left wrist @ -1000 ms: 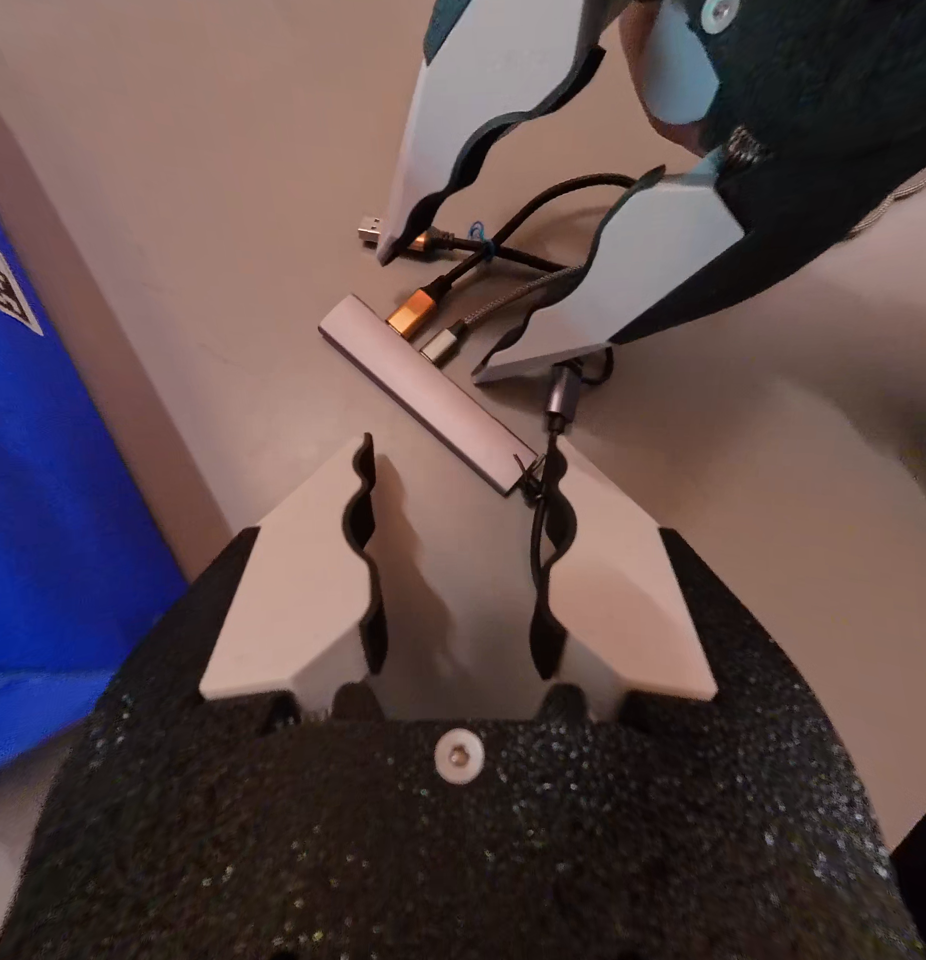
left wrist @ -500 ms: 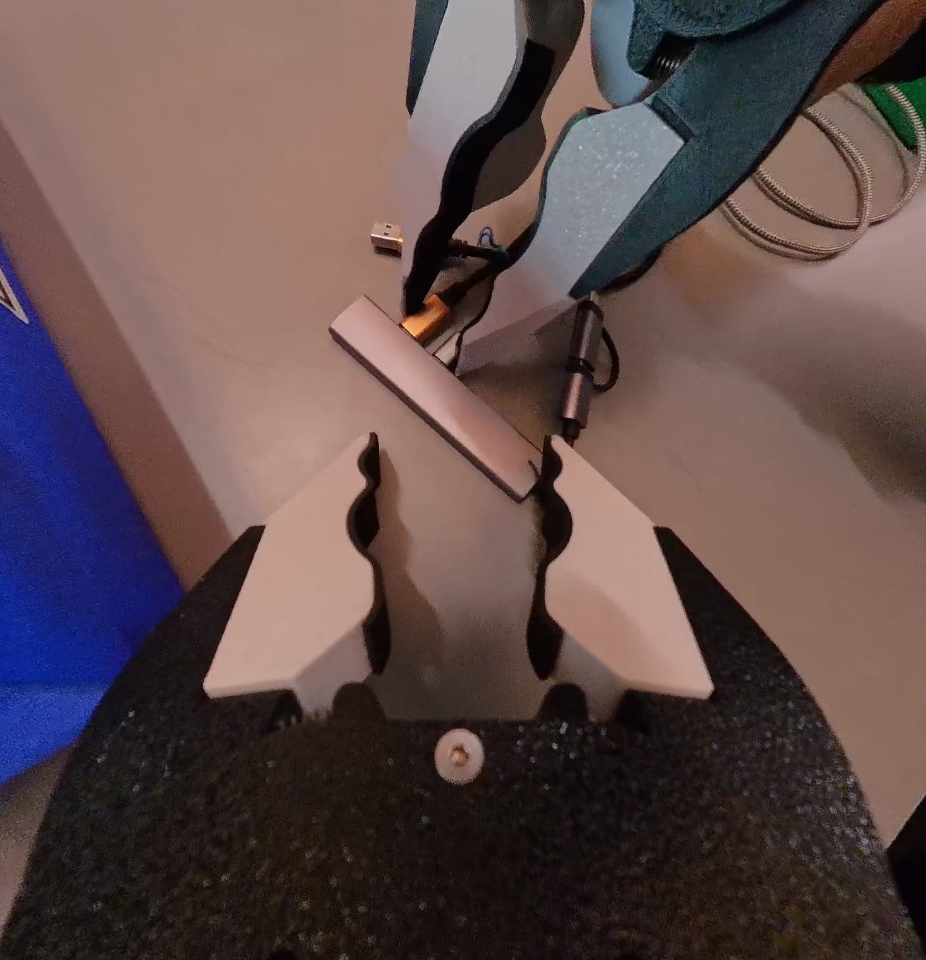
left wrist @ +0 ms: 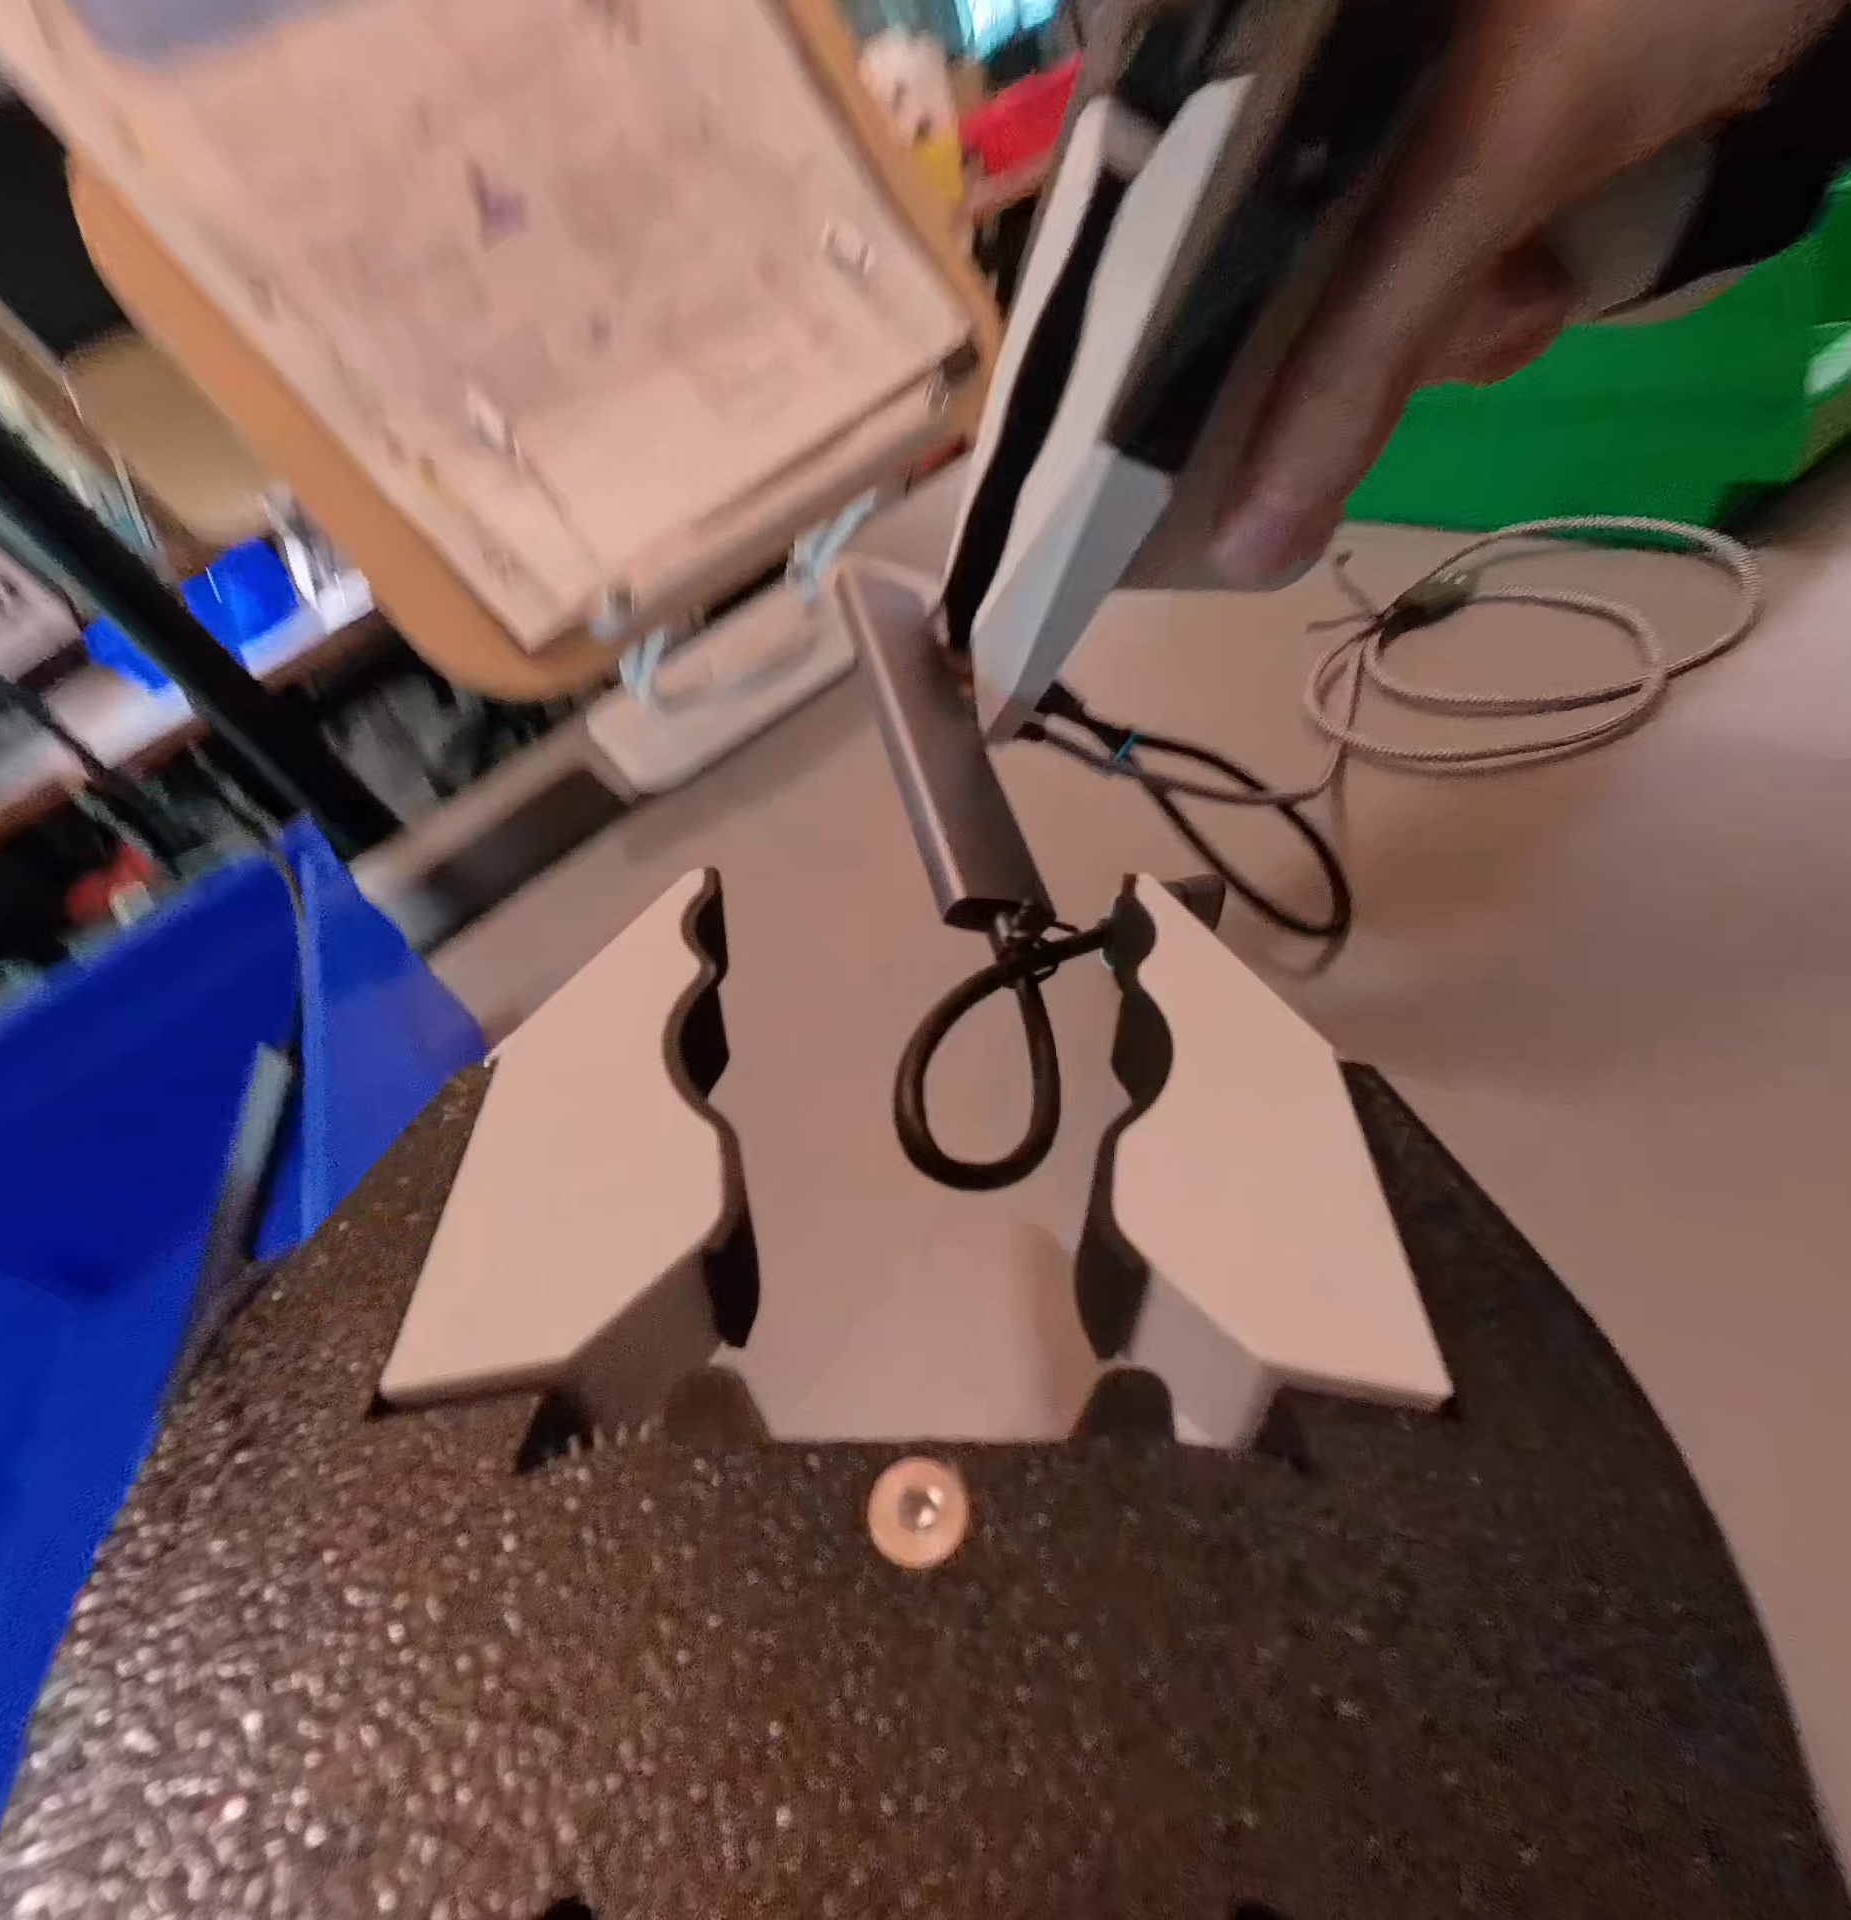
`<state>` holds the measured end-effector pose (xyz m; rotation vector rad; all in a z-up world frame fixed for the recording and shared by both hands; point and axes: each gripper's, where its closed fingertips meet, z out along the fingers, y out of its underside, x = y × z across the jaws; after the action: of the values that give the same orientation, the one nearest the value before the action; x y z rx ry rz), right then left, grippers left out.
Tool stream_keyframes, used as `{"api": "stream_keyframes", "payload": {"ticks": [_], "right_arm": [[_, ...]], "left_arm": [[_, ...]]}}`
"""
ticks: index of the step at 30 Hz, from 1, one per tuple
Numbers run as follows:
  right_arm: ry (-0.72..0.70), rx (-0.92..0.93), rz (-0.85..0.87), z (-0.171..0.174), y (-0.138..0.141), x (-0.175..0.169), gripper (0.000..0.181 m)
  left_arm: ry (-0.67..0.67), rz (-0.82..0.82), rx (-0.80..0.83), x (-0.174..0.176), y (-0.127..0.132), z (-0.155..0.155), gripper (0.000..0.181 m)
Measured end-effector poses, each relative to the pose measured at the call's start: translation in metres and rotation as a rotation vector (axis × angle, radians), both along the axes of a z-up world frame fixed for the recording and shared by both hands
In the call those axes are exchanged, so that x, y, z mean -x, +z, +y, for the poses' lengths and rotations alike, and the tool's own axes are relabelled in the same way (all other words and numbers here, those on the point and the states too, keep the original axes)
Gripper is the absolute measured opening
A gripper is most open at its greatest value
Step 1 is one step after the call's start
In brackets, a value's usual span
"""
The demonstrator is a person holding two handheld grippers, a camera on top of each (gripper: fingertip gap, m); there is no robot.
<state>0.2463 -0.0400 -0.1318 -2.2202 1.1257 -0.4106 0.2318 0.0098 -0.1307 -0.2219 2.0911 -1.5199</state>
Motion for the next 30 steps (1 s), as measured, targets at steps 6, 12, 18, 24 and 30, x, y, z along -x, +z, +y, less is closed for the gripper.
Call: {"api": "stream_keyframes", "payload": {"ticks": [6, 12, 18, 24, 30], "right_arm": [[-0.036, -0.047, 0.02, -0.009, 0.002, 0.016, 0.027], [-0.055, -0.08, 0.004, -0.019, 0.01, 0.019, 0.027], [-0.077, -0.114, -0.023, -0.035, 0.024, 0.025, 0.027], [-0.066, -0.269, -0.02, -0.041, 0.043, 0.038, 0.027], [0.07, -0.313, 0.054, 0.001, 0.034, 0.056, 0.027]], "left_arm": [[-0.059, -0.321, -0.036, 0.02, 0.015, -0.012, 0.057], [-0.038, -0.572, -0.131, 0.025, 0.019, -0.014, 0.054], [-0.082, -0.731, -0.194, 0.041, 0.033, -0.013, 0.063], [-0.067, -0.724, -0.166, 0.037, 0.048, 0.004, 0.07], [-0.077, -0.762, -0.037, 0.05, 0.045, -0.018, 0.064]]}}
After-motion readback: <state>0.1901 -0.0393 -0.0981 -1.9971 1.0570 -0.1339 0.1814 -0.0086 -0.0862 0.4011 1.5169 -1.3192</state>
